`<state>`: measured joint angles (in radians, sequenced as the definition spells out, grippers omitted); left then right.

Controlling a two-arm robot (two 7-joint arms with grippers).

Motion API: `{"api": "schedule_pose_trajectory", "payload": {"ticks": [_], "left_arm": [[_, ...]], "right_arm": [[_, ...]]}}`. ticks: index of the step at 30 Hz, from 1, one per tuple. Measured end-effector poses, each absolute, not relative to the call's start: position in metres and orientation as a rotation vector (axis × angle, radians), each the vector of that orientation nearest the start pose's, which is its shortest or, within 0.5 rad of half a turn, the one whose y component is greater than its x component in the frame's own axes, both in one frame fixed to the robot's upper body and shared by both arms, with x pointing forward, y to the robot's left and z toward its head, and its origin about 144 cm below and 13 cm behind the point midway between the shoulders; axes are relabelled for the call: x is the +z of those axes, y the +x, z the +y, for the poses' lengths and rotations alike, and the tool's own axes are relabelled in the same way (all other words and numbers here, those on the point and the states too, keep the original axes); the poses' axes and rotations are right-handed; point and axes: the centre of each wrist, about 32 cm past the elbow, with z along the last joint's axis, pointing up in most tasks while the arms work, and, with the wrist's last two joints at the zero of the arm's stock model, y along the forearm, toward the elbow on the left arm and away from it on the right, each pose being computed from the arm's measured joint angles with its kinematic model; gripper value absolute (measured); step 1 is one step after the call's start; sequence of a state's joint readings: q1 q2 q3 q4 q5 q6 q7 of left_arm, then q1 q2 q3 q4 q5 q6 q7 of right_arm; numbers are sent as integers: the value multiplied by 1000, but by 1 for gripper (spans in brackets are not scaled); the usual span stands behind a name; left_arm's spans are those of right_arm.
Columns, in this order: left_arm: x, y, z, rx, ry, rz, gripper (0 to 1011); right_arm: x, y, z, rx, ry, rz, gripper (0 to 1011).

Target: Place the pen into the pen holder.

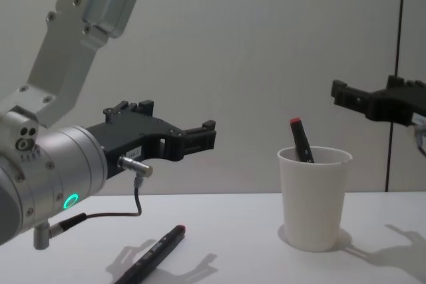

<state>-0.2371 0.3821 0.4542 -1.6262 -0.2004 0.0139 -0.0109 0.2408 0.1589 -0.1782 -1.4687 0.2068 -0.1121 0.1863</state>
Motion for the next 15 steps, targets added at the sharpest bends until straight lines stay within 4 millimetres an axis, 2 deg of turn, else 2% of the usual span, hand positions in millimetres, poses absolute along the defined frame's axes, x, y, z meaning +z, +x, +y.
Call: {"api": "schedule_pose_trajectory", "payload": {"ticks": [15], "left_arm": [[1204, 492, 198, 1124, 61, -268, 1001]], "right_arm": [[1188, 480, -233, -1234, 94, -116, 1002]]}}
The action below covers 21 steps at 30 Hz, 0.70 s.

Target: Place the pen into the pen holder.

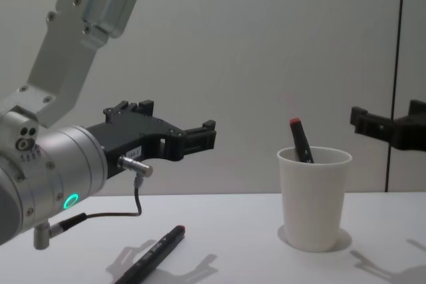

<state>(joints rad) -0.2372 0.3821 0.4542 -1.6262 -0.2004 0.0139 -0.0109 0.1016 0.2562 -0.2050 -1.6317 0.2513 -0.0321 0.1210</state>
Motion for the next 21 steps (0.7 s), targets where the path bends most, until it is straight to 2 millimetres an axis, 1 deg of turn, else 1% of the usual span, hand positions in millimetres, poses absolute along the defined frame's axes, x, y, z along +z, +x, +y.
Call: {"api": "schedule_pose_trajectory", "payload": {"ticks": [3, 4, 7, 13, 21], "left_arm": [[1204, 492, 198, 1124, 61, -268, 1001], [1204, 492, 198, 1124, 61, -268, 1001], [1204, 492, 198, 1124, 61, -268, 1001], [1204, 492, 198, 1124, 61, -268, 1001], [1204, 492, 198, 1124, 61, -268, 1001]], "right_arm": [[1188, 471, -235, -1234, 77, -106, 1002], [1188, 471, -235, -1234, 77, -106, 1002], [1188, 460, -236, -1232, 57, -94, 1002], [1189, 447, -237, -1230, 33, -79, 1002], [1189, 443, -237, -1229, 25, -73, 1002]]}}
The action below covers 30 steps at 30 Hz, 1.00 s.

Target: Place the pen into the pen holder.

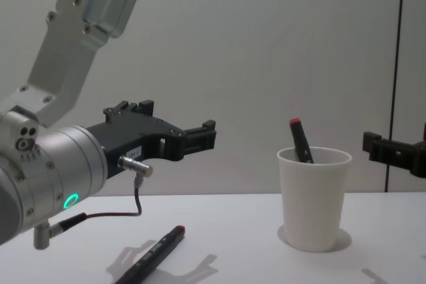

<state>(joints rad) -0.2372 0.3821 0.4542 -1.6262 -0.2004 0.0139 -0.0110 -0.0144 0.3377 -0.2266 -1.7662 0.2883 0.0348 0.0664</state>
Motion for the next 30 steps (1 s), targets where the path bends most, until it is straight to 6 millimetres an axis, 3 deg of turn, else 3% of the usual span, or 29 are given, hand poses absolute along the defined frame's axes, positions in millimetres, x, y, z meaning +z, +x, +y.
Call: {"api": "schedule_pose_trajectory", "payload": {"ticks": [18, 30], "left_arm": [[1210, 489, 205, 1100, 83, -221, 1001], [1218, 480, 221, 1103, 136, -163, 1001]], "right_arm": [[1189, 443, -237, -1229, 26, -73, 1002], [1189, 443, -237, -1229, 26, -75, 1002]]}}
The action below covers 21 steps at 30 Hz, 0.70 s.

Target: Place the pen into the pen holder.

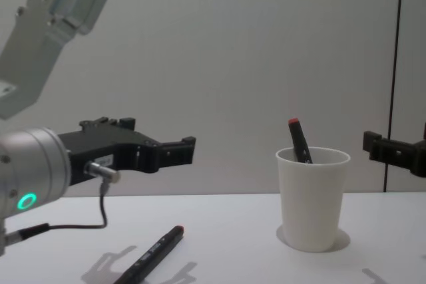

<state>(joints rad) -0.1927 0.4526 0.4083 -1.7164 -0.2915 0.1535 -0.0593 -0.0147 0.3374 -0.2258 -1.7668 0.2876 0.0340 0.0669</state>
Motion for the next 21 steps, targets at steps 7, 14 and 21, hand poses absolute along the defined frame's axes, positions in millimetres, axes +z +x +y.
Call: {"api": "schedule_pose_trajectory", "payload": {"ticks": [7, 14, 21], "left_arm": [[1223, 473, 231, 1116, 166, -136, 1001], [1227, 468, 238, 1127, 196, -109, 1001], [1233, 467, 243, 1129, 231, -66, 1001]], "right_arm": [[1189, 443, -237, -1229, 26, -75, 1002], [1189, 443, -237, -1229, 26, -75, 1002], [1189, 443, -237, -1230, 26, -75, 1002]]}}
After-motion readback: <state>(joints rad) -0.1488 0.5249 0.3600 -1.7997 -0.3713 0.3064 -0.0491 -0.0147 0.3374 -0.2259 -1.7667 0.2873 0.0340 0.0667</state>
